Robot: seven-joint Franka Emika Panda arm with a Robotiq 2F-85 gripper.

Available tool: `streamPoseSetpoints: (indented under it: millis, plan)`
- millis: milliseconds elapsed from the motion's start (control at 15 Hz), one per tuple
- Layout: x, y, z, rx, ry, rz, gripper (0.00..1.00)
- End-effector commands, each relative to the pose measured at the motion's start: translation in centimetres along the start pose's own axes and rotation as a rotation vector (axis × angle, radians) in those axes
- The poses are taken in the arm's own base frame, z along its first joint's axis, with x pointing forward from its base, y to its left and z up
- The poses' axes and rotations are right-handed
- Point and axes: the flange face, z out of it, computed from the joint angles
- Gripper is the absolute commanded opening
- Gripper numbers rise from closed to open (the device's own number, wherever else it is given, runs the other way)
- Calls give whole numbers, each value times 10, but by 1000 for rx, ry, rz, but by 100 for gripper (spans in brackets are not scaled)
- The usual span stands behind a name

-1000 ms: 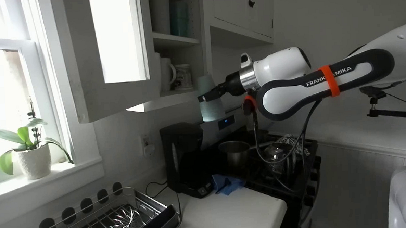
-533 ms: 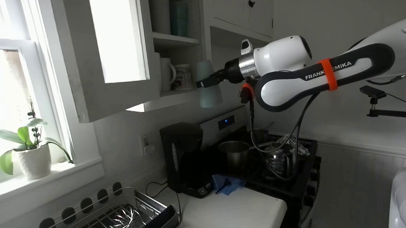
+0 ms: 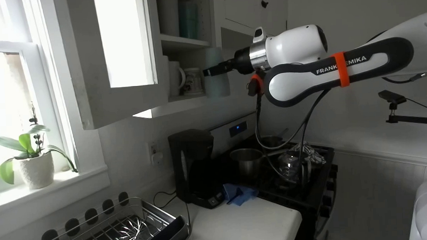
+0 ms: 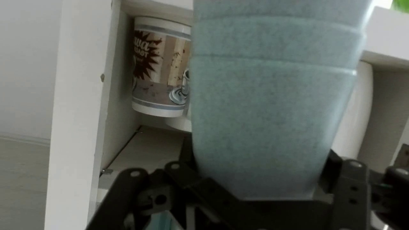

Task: Stack all the blue cups on the kitchen counter together, pick up the blue stacked cups and place them upside down on the bottom shelf of the open cabinet

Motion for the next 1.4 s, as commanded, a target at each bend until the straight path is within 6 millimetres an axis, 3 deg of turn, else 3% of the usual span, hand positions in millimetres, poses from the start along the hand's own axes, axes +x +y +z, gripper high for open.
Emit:
streamPoseSetpoints:
  millis: [0,400,867,1333]
  plan:
    - [25,-1,8,-9,85,53,60]
    - [36,12,35,-35,166,100,60]
    - [23,3,77,0,141,130,60]
    - [15,1,96,14,118,137,60]
